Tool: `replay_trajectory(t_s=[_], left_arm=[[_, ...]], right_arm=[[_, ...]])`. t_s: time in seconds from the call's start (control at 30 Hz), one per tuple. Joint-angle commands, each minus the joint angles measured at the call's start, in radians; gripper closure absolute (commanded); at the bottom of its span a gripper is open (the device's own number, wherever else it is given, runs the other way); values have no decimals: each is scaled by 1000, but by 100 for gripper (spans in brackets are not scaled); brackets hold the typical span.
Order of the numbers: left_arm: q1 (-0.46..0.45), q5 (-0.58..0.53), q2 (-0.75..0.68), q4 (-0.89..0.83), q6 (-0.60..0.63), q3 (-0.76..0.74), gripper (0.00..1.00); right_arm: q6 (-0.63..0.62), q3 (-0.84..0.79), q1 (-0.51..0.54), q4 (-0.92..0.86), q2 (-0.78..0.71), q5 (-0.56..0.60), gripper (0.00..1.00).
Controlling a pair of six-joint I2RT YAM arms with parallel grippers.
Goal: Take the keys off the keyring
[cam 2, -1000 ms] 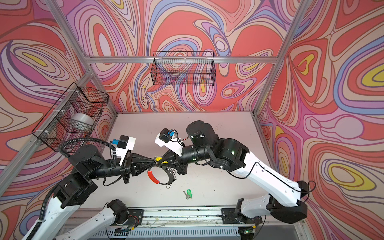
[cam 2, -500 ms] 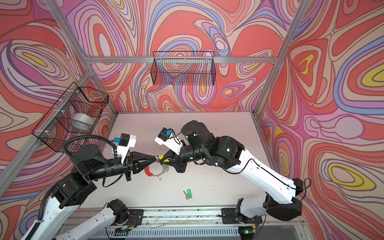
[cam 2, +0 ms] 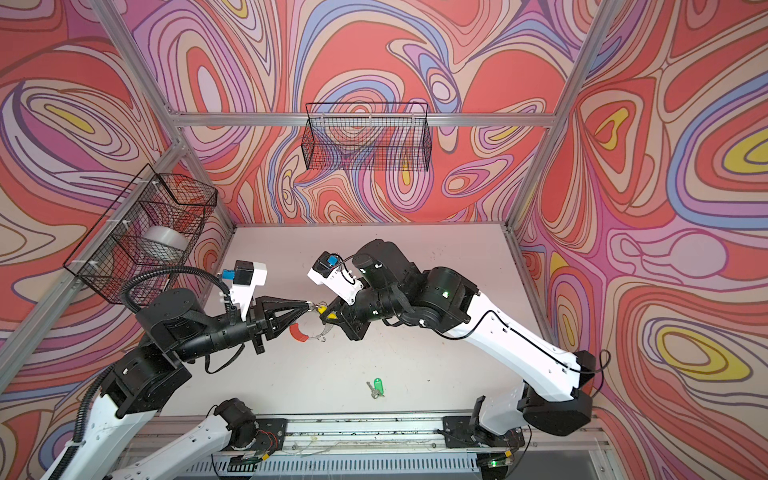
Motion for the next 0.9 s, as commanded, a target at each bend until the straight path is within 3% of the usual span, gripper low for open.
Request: replay_trajectory(t_s=[0.0,0.4,0.87], left_arm=[[-1,-41,-8,79,-41,28,100],[-1,-20,10,173,-109,-35,100],[-3,-33,5,173,-104,-48,100]], right_arm=[[13,3,7,-31,9,-10,100],[14,-37,13,130,59,-96,100],[20,-90,18,169,78,-157,100]])
